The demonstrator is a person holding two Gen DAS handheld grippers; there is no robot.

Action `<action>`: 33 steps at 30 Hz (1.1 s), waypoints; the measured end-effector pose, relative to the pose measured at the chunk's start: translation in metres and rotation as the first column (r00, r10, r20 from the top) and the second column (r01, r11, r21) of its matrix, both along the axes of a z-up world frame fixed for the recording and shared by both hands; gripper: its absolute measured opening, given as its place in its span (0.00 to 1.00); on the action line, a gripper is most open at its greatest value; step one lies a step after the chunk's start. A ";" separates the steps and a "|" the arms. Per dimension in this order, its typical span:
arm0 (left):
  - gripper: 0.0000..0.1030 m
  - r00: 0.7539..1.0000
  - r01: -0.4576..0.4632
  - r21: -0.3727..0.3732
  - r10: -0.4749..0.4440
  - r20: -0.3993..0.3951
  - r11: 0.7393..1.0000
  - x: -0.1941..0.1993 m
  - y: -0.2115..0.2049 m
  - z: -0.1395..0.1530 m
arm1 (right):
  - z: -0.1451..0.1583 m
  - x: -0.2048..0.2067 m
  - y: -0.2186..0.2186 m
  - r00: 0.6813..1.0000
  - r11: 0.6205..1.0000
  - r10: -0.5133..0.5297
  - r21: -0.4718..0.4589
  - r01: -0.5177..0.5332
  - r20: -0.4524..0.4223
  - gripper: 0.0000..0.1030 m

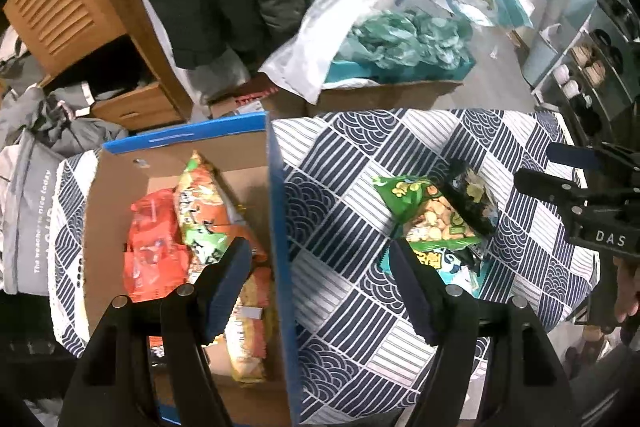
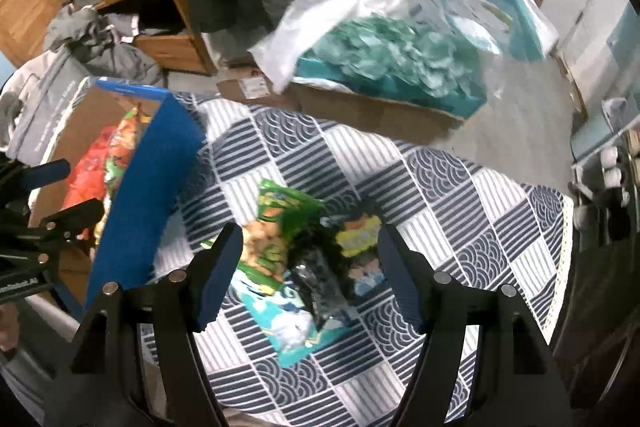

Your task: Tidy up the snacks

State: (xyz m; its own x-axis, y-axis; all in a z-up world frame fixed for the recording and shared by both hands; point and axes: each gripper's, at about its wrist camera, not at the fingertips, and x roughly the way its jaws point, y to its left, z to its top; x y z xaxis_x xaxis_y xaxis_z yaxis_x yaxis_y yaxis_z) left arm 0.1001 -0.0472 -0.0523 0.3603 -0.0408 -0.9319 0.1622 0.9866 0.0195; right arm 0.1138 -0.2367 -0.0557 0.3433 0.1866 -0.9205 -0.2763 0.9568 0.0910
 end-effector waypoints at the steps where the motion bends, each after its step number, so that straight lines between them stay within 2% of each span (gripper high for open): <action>1: 0.71 1.000 0.003 0.002 -0.003 -0.006 1.000 0.001 -0.003 -0.002 | -0.003 0.000 -0.003 1.000 1.000 -0.004 0.002 0.004 -0.005 0.68; 9: 0.72 0.998 0.019 0.013 -0.018 -0.068 1.000 0.012 -0.024 -0.022 | -0.026 0.009 -0.030 0.999 1.000 -0.026 0.015 0.027 -0.029 0.68; 12: 0.72 0.996 0.019 0.015 -0.018 -0.088 1.000 0.017 -0.031 -0.030 | -0.038 0.014 -0.035 0.999 1.000 -0.017 0.012 0.017 -0.052 0.74; 17: 0.75 0.993 0.018 0.010 -0.017 -0.115 1.000 0.027 -0.044 -0.045 | -0.063 0.021 -0.042 0.996 1.000 0.002 -0.008 -0.003 -0.089 0.74; 29: 0.76 0.977 -0.030 -0.086 0.011 -0.215 0.996 0.056 -0.068 -0.076 | -0.109 0.029 -0.043 0.982 0.997 0.079 0.025 -0.076 -0.174 0.74; 33: 0.76 0.971 -0.043 -0.090 0.021 -0.239 0.995 0.064 -0.075 -0.087 | -0.119 0.031 -0.041 0.976 0.995 0.099 0.018 -0.097 -0.193 0.74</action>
